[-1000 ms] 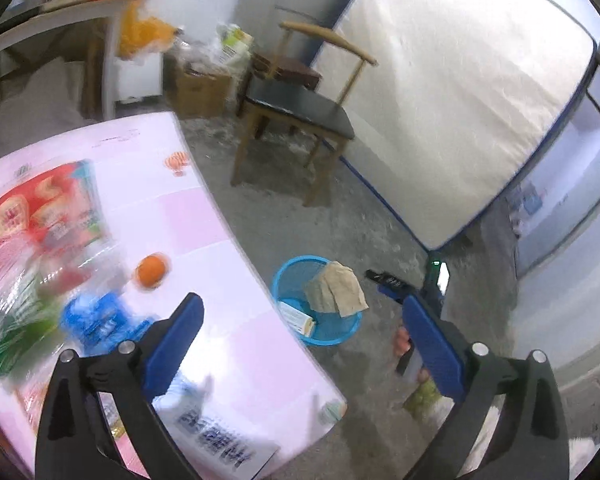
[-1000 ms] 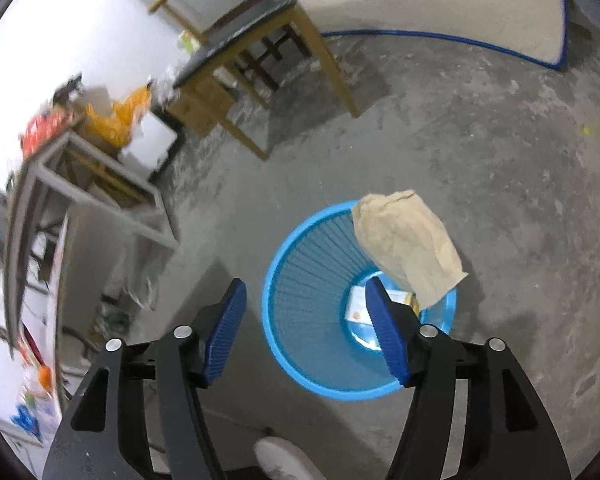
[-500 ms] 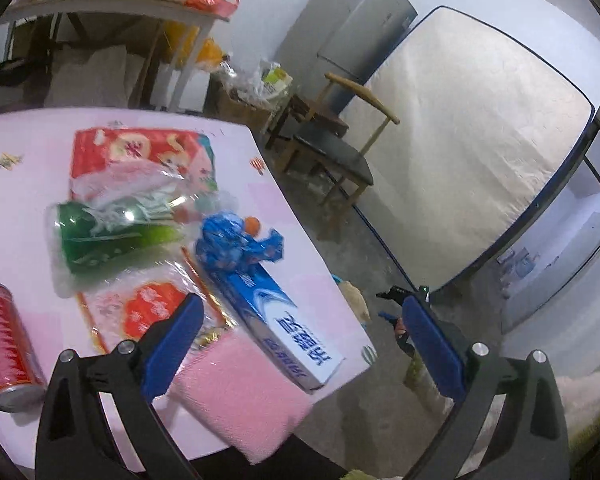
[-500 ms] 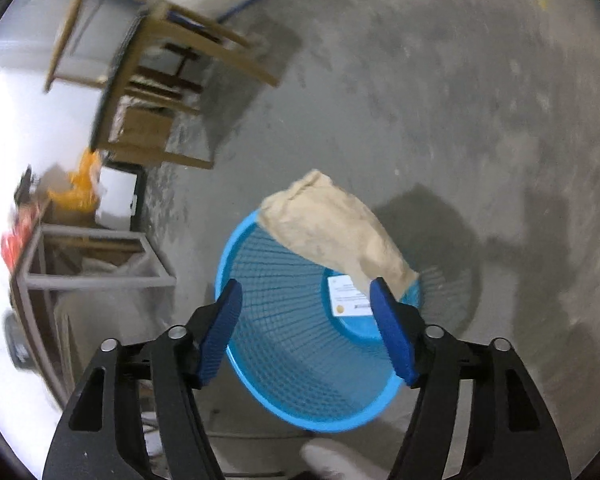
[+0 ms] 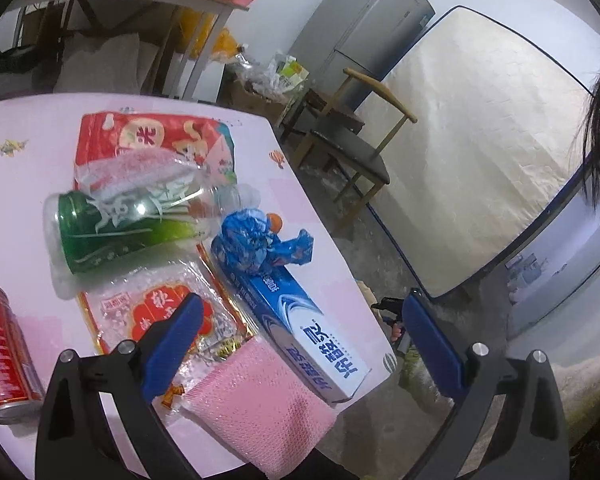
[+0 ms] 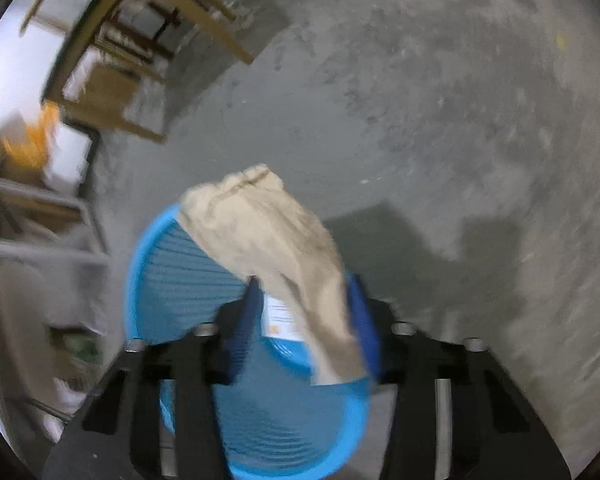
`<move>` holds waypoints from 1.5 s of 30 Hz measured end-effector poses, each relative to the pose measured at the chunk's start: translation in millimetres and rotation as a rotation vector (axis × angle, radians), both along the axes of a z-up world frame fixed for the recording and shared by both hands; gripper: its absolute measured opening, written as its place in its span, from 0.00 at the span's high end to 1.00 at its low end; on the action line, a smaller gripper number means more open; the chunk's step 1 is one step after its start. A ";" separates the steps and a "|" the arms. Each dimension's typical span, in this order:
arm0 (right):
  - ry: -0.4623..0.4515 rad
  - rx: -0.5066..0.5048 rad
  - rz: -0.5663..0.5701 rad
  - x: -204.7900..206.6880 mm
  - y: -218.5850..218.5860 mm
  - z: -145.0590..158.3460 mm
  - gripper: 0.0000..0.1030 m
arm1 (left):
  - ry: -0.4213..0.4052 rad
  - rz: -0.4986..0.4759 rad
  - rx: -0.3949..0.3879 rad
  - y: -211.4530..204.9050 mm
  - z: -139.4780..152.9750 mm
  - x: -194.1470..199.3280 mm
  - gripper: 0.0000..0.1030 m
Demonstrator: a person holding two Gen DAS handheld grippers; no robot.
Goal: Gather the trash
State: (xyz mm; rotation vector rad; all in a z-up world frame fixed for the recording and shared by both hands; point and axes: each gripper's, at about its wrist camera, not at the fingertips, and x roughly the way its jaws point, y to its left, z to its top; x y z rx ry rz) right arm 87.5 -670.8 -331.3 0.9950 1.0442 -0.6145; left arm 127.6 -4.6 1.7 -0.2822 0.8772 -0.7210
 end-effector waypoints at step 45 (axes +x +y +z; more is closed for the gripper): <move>-0.202 -0.250 0.341 -27.9 159.6 168.4 0.30 | -0.148 -0.031 0.229 19.8 -31.2 -54.2 0.05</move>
